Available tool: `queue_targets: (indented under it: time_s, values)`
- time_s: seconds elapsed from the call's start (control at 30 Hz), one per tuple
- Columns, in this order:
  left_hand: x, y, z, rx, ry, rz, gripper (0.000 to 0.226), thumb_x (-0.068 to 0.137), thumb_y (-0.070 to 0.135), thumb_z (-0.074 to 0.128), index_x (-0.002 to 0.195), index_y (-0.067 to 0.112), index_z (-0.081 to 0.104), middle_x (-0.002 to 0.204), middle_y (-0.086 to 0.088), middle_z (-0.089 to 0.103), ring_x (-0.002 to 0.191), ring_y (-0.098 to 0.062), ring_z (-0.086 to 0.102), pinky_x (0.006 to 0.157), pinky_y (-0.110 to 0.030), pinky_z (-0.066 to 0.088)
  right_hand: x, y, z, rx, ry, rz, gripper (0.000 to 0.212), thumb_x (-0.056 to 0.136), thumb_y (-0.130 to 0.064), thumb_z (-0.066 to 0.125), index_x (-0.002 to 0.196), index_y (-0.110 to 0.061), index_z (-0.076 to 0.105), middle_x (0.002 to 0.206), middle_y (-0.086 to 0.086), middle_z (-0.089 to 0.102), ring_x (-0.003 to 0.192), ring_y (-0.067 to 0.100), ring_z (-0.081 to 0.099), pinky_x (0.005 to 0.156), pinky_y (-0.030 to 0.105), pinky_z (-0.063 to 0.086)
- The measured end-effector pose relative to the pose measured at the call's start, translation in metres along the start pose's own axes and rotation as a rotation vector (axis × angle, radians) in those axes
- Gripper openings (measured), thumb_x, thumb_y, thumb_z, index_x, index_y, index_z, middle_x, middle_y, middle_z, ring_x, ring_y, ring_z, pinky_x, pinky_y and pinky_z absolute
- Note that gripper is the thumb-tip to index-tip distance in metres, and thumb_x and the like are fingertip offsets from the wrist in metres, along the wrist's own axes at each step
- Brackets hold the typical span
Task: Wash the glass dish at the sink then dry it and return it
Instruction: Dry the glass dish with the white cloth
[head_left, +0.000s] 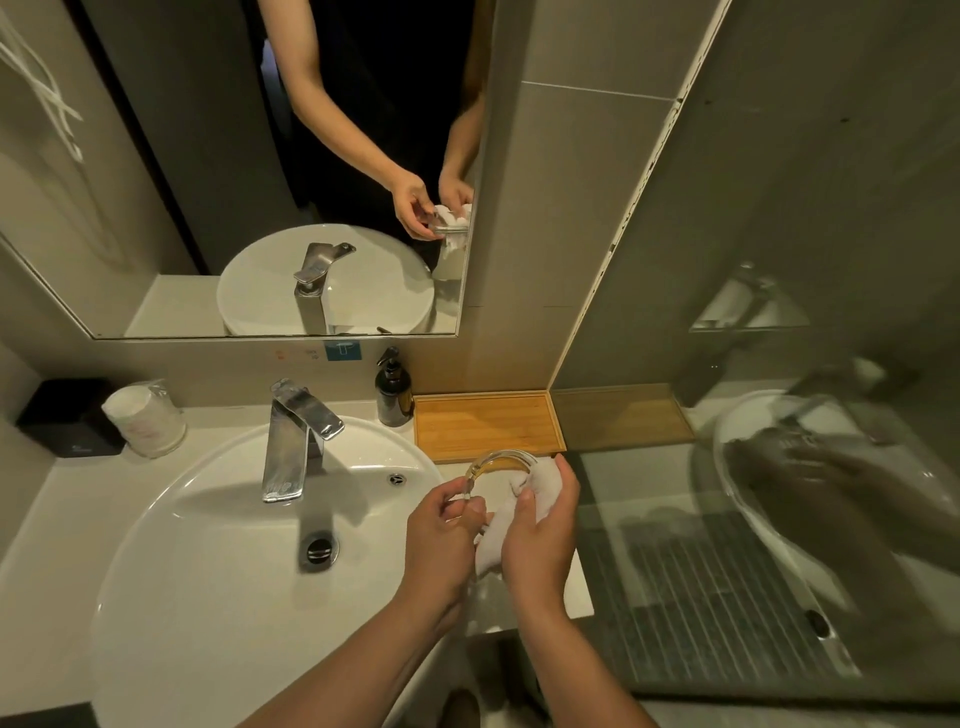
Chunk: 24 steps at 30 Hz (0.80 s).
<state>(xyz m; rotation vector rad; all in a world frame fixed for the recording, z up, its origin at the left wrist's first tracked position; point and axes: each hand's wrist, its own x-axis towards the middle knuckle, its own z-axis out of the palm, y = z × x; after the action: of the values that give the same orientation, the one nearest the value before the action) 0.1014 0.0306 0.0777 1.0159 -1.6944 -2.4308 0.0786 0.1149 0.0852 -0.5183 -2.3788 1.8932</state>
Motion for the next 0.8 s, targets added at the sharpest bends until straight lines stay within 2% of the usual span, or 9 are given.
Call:
queue_targets:
  time_s: [0.1, 0.2, 0.3, 0.37, 0.47, 0.57, 0.63, 0.7, 0.8]
  values:
    - [0.004, 0.013, -0.009, 0.057, -0.140, -0.075, 0.027, 0.094, 0.010, 0.066, 0.119, 0.016, 0.060, 0.106, -0.021, 0.071, 0.092, -0.031, 0.072, 0.083, -0.049, 0.063, 0.007, -0.002, -0.007, -0.029, -0.055, 0.011, 0.046, 0.106, -0.018, 0.050, 0.147, -0.037, 0.041, 0.149, -0.003, 0.051, 0.135, 0.023, 0.050, 0.110, 0.044, 0.047]
    - [0.019, 0.041, -0.022, 0.277, -0.291, -0.022, 0.031, 0.093, 0.020, 0.071, 0.121, 0.011, 0.061, 0.099, -0.021, 0.070, 0.090, -0.029, 0.070, 0.084, -0.054, 0.062, 0.021, -0.002, -0.018, -0.137, -0.215, -0.060, 0.049, 0.105, -0.014, 0.052, 0.146, -0.039, 0.043, 0.147, -0.006, 0.051, 0.134, 0.019, 0.050, 0.108, 0.040, 0.047]
    - [0.030, 0.064, -0.028, 0.459, -0.380, 0.004, 0.033, 0.093, 0.022, 0.071, 0.124, 0.015, 0.063, 0.105, -0.022, 0.068, 0.095, -0.031, 0.072, 0.070, -0.044, 0.064, 0.030, -0.006, -0.023, -0.259, -0.406, -0.116, 0.051, 0.104, -0.013, 0.054, 0.145, -0.043, 0.044, 0.150, -0.012, 0.050, 0.134, 0.012, 0.050, 0.104, 0.030, 0.045]
    - [0.033, 0.067, -0.027, 0.495, -0.398, 0.001, 0.032, 0.094, 0.018, 0.069, 0.125, 0.013, 0.064, 0.106, -0.025, 0.068, 0.090, -0.029, 0.071, 0.064, -0.042, 0.063, 0.032, -0.010, -0.022, -0.273, -0.454, -0.124, 0.052, 0.104, -0.013, 0.054, 0.146, -0.041, 0.044, 0.152, -0.014, 0.048, 0.136, 0.011, 0.047, 0.101, 0.025, 0.041]
    - [0.030, 0.063, -0.024, 0.422, -0.298, 0.018, 0.024, 0.096, 0.014, 0.065, 0.120, 0.009, 0.065, 0.096, -0.020, 0.068, 0.086, -0.027, 0.070, 0.068, -0.052, 0.064, 0.032, -0.013, -0.018, -0.205, -0.424, -0.123, 0.057, 0.103, -0.011, 0.054, 0.148, -0.044, 0.042, 0.154, -0.014, 0.044, 0.137, 0.013, 0.046, 0.106, 0.032, 0.045]
    - [0.025, 0.054, -0.019, 0.263, -0.215, 0.008, 0.021, 0.096, 0.012, 0.065, 0.115, 0.005, 0.067, 0.090, -0.015, 0.068, 0.085, -0.029, 0.069, 0.072, -0.060, 0.060, 0.031, -0.014, -0.014, -0.110, -0.353, -0.068, 0.058, 0.104, -0.009, 0.051, 0.146, -0.046, 0.041, 0.155, -0.011, 0.041, 0.133, 0.013, 0.046, 0.099, 0.031, 0.047]
    - [0.022, 0.047, -0.015, 0.180, -0.153, 0.021, 0.025, 0.096, 0.011, 0.065, 0.119, 0.003, 0.065, 0.089, -0.013, 0.068, 0.083, -0.027, 0.068, 0.069, -0.056, 0.061, 0.028, -0.013, -0.011, -0.059, -0.302, -0.043, 0.056, 0.104, -0.010, 0.049, 0.146, -0.046, 0.040, 0.154, -0.009, 0.042, 0.133, 0.015, 0.046, 0.099, 0.033, 0.050]
    - [0.019, 0.041, -0.010, 0.120, -0.094, 0.044, 0.029, 0.095, 0.012, 0.065, 0.124, 0.007, 0.063, 0.089, -0.012, 0.069, 0.083, -0.026, 0.069, 0.062, -0.042, 0.061, 0.022, -0.013, -0.006, -0.010, -0.236, -0.009, 0.054, 0.105, -0.012, 0.049, 0.144, -0.048, 0.038, 0.152, -0.007, 0.044, 0.132, 0.022, 0.050, 0.099, 0.048, 0.056]
    - [0.014, 0.031, -0.003, 0.059, -0.042, 0.070, 0.029, 0.096, 0.015, 0.064, 0.125, 0.017, 0.062, 0.095, -0.014, 0.074, 0.092, -0.026, 0.073, 0.078, -0.045, 0.064, 0.012, -0.012, 0.002, 0.061, -0.136, 0.018, 0.054, 0.105, -0.011, 0.049, 0.146, -0.045, 0.037, 0.150, -0.005, 0.047, 0.132, 0.024, 0.051, 0.104, 0.050, 0.053]
